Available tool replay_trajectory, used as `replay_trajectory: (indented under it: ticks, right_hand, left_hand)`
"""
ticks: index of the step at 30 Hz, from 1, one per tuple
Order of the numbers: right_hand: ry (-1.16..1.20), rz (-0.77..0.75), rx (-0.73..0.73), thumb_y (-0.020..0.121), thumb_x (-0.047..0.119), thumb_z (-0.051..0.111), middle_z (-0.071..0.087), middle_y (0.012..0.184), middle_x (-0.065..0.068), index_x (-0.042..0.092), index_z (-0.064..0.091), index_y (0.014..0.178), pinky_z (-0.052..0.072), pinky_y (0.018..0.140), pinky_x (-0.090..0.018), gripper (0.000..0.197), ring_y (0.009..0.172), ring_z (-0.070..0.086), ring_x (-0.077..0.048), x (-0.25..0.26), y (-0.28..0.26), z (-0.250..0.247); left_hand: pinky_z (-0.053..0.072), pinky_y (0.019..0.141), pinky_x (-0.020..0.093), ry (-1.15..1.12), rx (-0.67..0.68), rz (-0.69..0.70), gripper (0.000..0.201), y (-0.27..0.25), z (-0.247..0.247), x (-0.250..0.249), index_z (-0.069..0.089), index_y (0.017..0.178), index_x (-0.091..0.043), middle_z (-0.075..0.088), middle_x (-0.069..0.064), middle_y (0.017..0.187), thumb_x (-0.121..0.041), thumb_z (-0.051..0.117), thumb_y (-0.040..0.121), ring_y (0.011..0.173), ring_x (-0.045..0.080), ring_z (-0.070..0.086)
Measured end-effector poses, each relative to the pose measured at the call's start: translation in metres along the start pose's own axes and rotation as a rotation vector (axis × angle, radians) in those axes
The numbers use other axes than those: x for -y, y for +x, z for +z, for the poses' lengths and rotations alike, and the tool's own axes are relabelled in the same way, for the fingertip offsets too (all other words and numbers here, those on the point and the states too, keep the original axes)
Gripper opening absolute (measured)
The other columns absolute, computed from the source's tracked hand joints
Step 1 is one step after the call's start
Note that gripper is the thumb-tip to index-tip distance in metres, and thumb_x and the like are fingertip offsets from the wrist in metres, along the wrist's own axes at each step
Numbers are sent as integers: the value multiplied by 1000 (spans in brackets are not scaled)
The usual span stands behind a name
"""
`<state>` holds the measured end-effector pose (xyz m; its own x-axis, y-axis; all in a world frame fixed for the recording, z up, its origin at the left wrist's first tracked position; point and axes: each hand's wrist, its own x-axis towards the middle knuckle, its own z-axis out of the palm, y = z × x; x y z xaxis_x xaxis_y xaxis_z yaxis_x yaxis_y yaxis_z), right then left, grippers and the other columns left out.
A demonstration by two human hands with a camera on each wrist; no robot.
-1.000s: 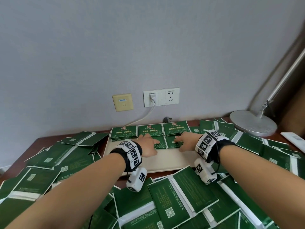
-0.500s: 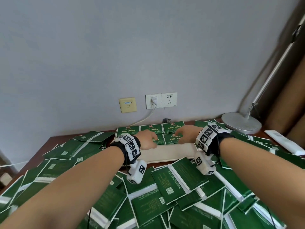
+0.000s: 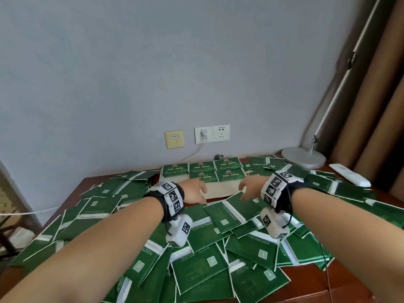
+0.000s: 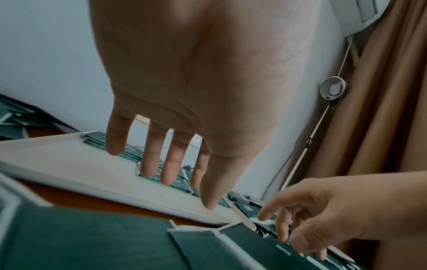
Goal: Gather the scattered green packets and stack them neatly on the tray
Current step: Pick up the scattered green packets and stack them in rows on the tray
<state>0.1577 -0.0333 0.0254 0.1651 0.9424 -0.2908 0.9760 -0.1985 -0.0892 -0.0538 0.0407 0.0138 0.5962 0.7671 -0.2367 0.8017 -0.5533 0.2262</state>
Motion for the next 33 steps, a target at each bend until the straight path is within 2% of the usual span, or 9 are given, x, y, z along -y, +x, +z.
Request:
replay_trajectory:
  ticks: [3,9,12,18,22,25,28,31,33]
  right_hand:
    - [-1,30,16,84,36,69,63,126,-4,12,61,125,50,96,-35,48,112,60,-23,1,1,18]
    - [-15,94,3,67,54,72,69,98,0,16,64,106,57,80,-36,54,85,65,-18,-4,15,40]
    - [22,113,-16,66,43,79,67,107,-2,14,59,112,56,84,-37,58,92,64,-20,0,10,39]
    - [175,95,-139,73,5,78,48,142,-6,14,38,146,48,98,-33,84,124,52,-25,-4,3,23]
    - [287,80,-163,72,-1,77,61,126,-7,15,58,130,53,92,-35,63,107,61,-23,-25,-2,6]
    - [300,43,-201,75,-4,72,64,109,-2,18,64,120,57,77,-29,51,94,63,-19,-29,-3,1]
    - [219,-78,-135,77,10,74,59,90,6,22,65,114,48,63,-22,40,79,58,-10,-21,-10,3]
    - [182,-166,-14,81,36,74,57,89,14,23,66,113,44,78,-24,35,83,55,-6,-13,-16,9]
    - [176,-161,-55,82,40,72,62,98,10,22,68,113,45,82,-25,36,88,57,-9,-14,-13,13]
  left_hand:
    - [42,98,30,6,22,-35,47,-7,12,7,53,136,-21,53,4,138,-33,64,91,119,22,53]
    - [43,99,30,-21,48,-77,47,-16,25,25,53,136,-19,53,5,138,-29,66,91,118,22,54]
    - [44,100,31,-25,52,-86,49,-18,26,30,53,136,-19,54,5,137,-28,67,90,118,22,55]
    - [44,100,31,-20,48,-93,50,-17,29,34,52,136,-19,55,5,135,-28,69,89,117,22,55]
    - [44,100,31,-19,59,-101,52,-14,31,32,52,137,-19,55,5,135,-30,69,89,117,22,55]
    - [45,101,32,-18,62,-101,54,-11,30,29,52,137,-19,56,4,134,-32,70,89,116,22,56]
    - [45,101,34,-14,76,-105,54,-8,30,26,51,137,-18,56,5,134,-32,70,88,115,23,56]
    - [45,102,35,-8,79,-111,55,-7,31,23,50,138,-18,55,5,134,-32,70,88,116,23,56]
    - [44,102,34,-13,79,-120,56,-6,32,23,49,139,-18,55,5,135,-31,69,89,117,23,55]
